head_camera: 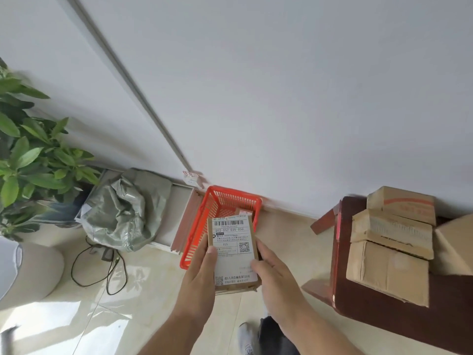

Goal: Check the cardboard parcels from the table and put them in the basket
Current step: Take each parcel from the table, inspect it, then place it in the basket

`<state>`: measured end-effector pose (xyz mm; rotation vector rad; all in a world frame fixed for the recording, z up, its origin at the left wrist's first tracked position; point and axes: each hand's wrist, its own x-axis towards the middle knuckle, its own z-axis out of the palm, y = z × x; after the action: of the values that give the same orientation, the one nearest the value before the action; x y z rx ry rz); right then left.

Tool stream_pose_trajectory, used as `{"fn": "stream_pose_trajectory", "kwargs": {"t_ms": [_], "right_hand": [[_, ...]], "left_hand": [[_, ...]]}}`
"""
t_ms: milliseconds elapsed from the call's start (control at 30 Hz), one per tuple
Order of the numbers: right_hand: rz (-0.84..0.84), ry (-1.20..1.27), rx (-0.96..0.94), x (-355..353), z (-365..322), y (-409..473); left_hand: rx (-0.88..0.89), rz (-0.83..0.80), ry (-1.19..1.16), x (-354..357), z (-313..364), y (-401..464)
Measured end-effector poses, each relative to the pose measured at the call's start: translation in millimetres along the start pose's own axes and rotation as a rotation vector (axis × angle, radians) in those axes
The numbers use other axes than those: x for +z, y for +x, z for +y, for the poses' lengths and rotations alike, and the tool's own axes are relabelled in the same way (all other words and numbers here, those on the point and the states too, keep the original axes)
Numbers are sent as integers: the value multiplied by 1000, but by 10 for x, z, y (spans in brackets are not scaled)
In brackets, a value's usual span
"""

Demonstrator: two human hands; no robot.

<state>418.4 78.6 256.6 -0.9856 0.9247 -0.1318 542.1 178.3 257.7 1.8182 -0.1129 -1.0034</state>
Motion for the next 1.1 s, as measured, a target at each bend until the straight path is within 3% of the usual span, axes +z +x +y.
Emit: {"fn": "stream_pose_trajectory", "kwargs": {"t_ms": [433,867,933,1100], "right_hand": [[58,-2,107,82,426,1407],[333,-133,224,285,2101,3094],[343,-160,233,360,2527,3460],[321,-192,256,374,2846,3768]], "left_hand": [[-83,16,-1,-88,-568,1433],[-154,-16,206,-292,-2132,3160],[-170,-43,235,-347,-2583,3462],[-206,-95,264,-371,-2963,3711]]}}
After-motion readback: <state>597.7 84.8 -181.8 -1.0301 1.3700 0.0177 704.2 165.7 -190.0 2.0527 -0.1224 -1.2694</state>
